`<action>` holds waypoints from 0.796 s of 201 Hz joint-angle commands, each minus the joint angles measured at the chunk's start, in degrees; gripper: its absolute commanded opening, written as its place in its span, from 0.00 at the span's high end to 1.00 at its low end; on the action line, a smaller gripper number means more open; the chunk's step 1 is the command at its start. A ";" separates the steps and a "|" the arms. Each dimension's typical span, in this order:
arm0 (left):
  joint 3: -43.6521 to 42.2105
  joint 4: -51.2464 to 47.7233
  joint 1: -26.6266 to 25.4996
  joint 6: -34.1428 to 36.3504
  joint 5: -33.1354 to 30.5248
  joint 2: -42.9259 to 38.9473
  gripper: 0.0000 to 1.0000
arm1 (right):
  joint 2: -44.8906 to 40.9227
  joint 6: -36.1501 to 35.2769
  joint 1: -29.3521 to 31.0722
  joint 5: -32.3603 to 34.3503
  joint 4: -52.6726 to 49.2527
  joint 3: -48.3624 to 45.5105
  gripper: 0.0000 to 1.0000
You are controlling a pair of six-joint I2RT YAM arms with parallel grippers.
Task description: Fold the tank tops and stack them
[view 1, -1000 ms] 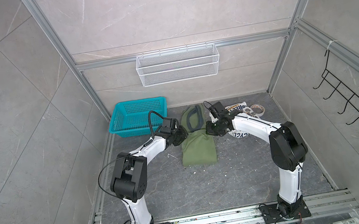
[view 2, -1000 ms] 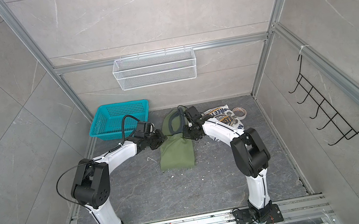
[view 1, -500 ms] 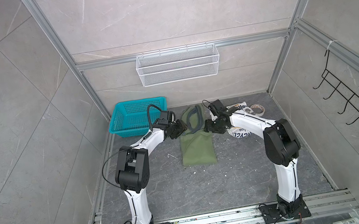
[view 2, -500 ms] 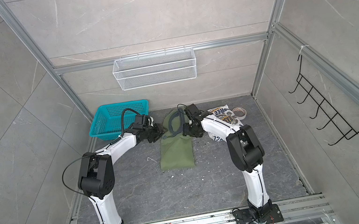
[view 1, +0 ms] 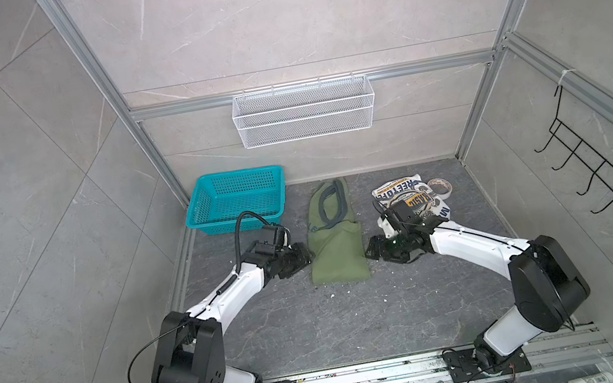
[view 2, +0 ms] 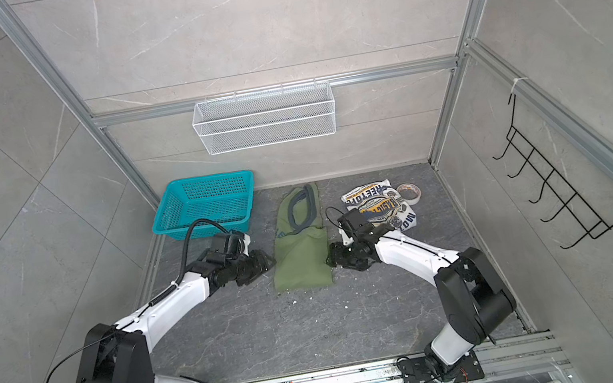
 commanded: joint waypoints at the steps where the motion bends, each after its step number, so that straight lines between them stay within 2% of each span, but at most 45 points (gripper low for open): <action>1: -3.19 4.93 -1.47 -1.27 2.16 -2.82 0.41 | -2.37 3.63 1.44 -4.06 6.54 -3.58 0.34; 31: -7.15 11.12 -1.98 -2.29 4.05 -0.76 0.40 | 0.01 5.98 2.09 -5.08 11.79 -6.52 0.35; 80: -9.08 18.39 -2.11 -3.76 3.96 6.27 0.38 | 6.67 6.67 3.01 -3.65 15.26 -5.90 0.37; 121: -8.95 21.78 -2.21 -4.93 4.29 10.93 0.42 | 10.28 6.63 3.23 -3.31 16.41 -5.99 0.51; 160: -8.95 21.81 -3.06 -5.28 4.54 12.12 0.51 | 10.75 7.12 3.32 -3.31 17.44 -7.58 0.68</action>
